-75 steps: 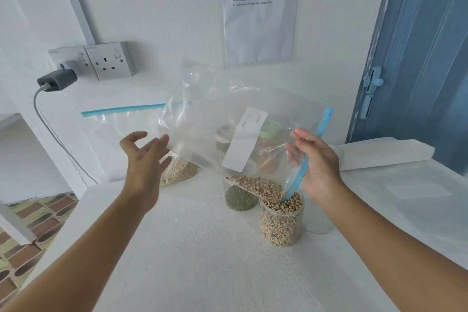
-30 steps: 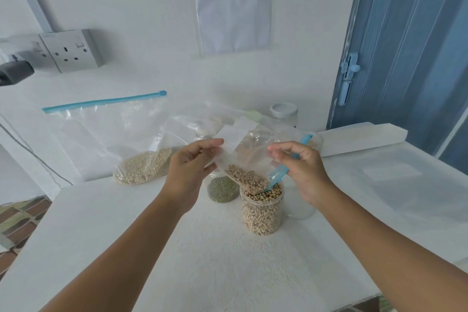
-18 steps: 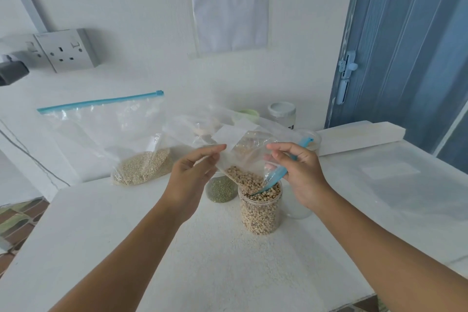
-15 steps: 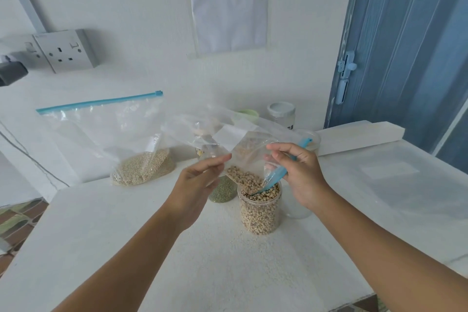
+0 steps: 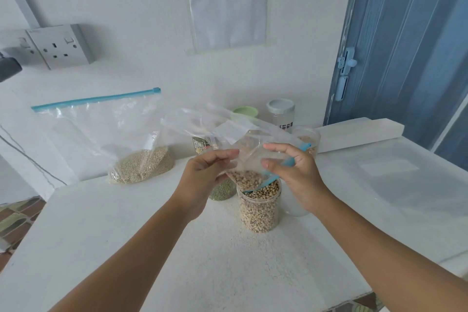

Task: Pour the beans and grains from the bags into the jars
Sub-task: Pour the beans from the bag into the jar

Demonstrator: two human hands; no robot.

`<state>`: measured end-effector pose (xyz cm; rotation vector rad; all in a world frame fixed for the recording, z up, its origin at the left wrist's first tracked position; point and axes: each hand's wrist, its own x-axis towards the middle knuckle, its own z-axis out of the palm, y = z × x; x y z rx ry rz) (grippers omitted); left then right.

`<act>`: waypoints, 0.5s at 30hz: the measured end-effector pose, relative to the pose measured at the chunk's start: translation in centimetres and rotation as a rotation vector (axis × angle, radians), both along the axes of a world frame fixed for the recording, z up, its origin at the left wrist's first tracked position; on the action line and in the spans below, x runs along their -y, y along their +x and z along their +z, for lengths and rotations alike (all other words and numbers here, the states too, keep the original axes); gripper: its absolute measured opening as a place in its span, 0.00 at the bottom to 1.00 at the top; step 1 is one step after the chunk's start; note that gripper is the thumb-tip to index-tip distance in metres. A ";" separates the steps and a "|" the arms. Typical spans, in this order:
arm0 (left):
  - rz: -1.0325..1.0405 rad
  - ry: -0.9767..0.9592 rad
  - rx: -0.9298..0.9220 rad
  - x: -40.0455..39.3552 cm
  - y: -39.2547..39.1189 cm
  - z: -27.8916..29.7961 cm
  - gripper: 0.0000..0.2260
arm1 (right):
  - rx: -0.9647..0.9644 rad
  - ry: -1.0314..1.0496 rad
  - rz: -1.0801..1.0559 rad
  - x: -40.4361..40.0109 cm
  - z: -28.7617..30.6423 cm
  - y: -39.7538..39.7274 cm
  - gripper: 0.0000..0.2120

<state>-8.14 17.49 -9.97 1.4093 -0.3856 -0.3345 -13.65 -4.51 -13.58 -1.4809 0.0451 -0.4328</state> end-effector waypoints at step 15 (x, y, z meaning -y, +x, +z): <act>0.004 0.018 0.088 0.1 -0.8 0.4 0.12 | 0.011 0.109 -0.039 -0.7 0.4 -0.1 0.14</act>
